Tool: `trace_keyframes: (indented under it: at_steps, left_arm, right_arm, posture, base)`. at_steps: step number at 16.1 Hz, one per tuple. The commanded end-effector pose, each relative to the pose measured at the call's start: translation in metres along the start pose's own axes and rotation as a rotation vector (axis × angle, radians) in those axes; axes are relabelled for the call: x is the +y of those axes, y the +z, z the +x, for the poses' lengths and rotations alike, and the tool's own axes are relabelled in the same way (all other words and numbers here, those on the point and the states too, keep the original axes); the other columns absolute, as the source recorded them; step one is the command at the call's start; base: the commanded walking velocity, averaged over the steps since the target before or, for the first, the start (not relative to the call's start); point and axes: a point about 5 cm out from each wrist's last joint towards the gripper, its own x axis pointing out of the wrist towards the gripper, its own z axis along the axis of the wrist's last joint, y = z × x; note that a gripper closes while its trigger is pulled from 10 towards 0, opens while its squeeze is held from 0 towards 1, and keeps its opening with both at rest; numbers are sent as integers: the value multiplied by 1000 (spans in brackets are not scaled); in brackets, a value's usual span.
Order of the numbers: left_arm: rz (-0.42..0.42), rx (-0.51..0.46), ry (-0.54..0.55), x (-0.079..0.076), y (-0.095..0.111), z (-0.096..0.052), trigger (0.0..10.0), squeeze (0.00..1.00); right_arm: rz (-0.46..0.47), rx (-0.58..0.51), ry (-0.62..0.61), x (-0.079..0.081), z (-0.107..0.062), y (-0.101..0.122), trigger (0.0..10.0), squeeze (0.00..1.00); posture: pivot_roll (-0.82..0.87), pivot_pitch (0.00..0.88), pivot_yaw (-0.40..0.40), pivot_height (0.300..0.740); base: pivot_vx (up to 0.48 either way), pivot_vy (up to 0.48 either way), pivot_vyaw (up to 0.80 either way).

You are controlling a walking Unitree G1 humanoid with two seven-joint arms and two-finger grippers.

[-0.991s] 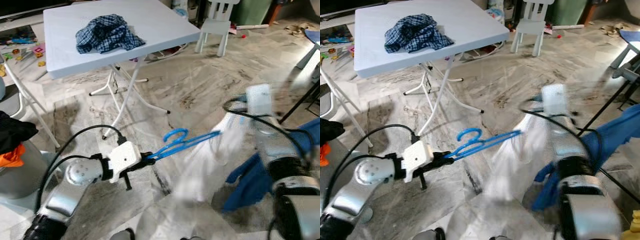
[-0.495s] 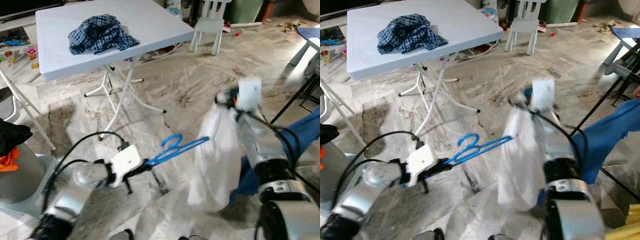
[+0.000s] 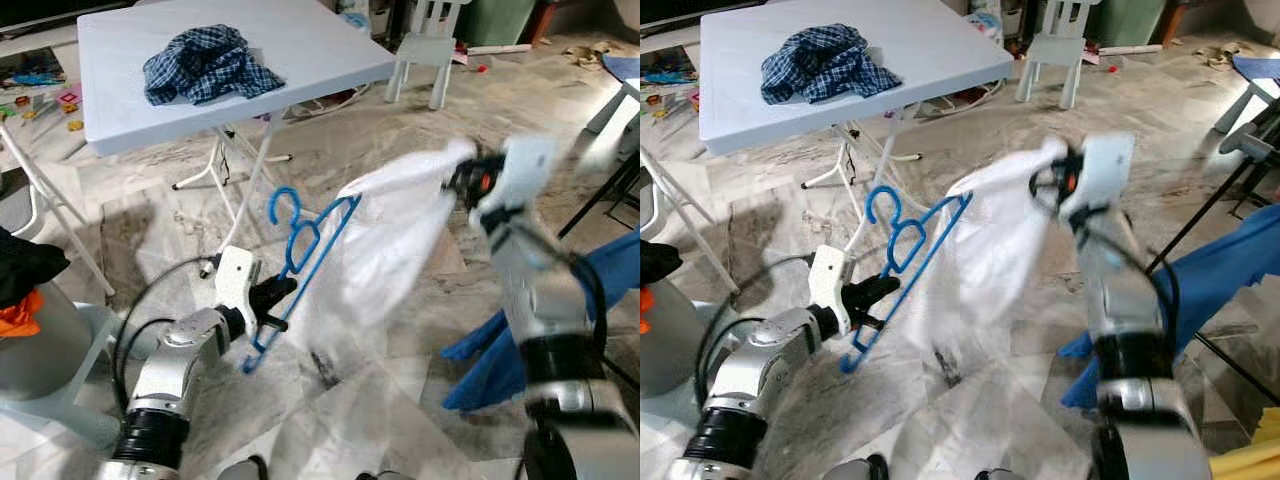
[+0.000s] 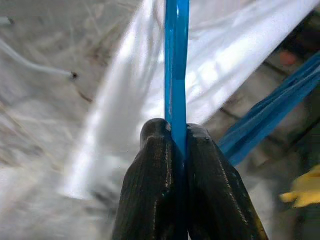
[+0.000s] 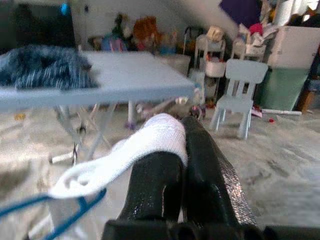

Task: Hang hanger

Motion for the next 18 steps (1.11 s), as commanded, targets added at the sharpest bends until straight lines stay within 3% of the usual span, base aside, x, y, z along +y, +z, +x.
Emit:
trace_keyframes:
  at_steps: [1, 2, 4, 5, 6, 8, 10, 12, 14, 18]
  left_arm:
    - [-21, -36, -14, -1, 11, -1, 0, 0]
    - [-47, -57, -52, -6, 15, 0, 0, 0]
    - [-57, -70, -62, -7, 17, 0, 0, 0]
    - [-127, -93, -127, -20, 22, 3, 0, 0]
    - [-135, -89, -145, -23, 22, 4, 0, 0]
    - [-142, -1, -222, -33, 11, 0, 0, 0]
    - [-87, 90, -257, -36, -2, -7, 0, 0]
    - [25, 188, -276, -36, -16, -12, 0, 0]
    - [118, 259, -294, -35, -25, -18, 0, 0]
    - [172, 277, -292, -32, -26, -26, 0, 0]
  right_arm:
    - [-59, -32, -2, 3, 0, 8, 0, 0]
    - [-77, 7, -31, 8, -4, -4, 0, 0]
    - [-78, 17, -37, 10, -5, -8, 0, 0]
    - [-52, 58, 32, 35, -12, -24, 0, 0]
    - [-49, 65, 46, 40, -13, -27, 0, 0]
    - [-66, 62, 38, 43, -10, -26, 0, 0]
    - [-70, 52, 9, 41, -3, -21, 0, 0]
    - [-80, 41, 3, 43, 7, -14, 0, 0]
    - [-137, 57, -78, 35, 15, -11, 0, 0]
    - [-292, 87, -176, 15, 14, -17, 0, 0]
  posture:
    - [-58, 141, -14, 740]
    - [-60, 140, -13, 740]
    - [-60, 140, -13, 740]
    - [-56, 138, -13, 740]
    - [-56, 138, -13, 740]
    - [-58, 137, -11, 740]
    - [-58, 137, -11, 740]
    - [-59, 135, -10, 740]
    - [-53, 134, -12, 740]
    - [-49, 136, -13, 740]
  base:
    - [0, 0, 0]
    - [0, 0, 0]
    - [0, 0, 0]
    - [0, 0, 0]
    - [0, 0, 0]
    - [0, 0, 0]
    - [0, 0, 0]
    - [0, 0, 0]
    - [0, 0, 0]
    - [0, 0, 0]
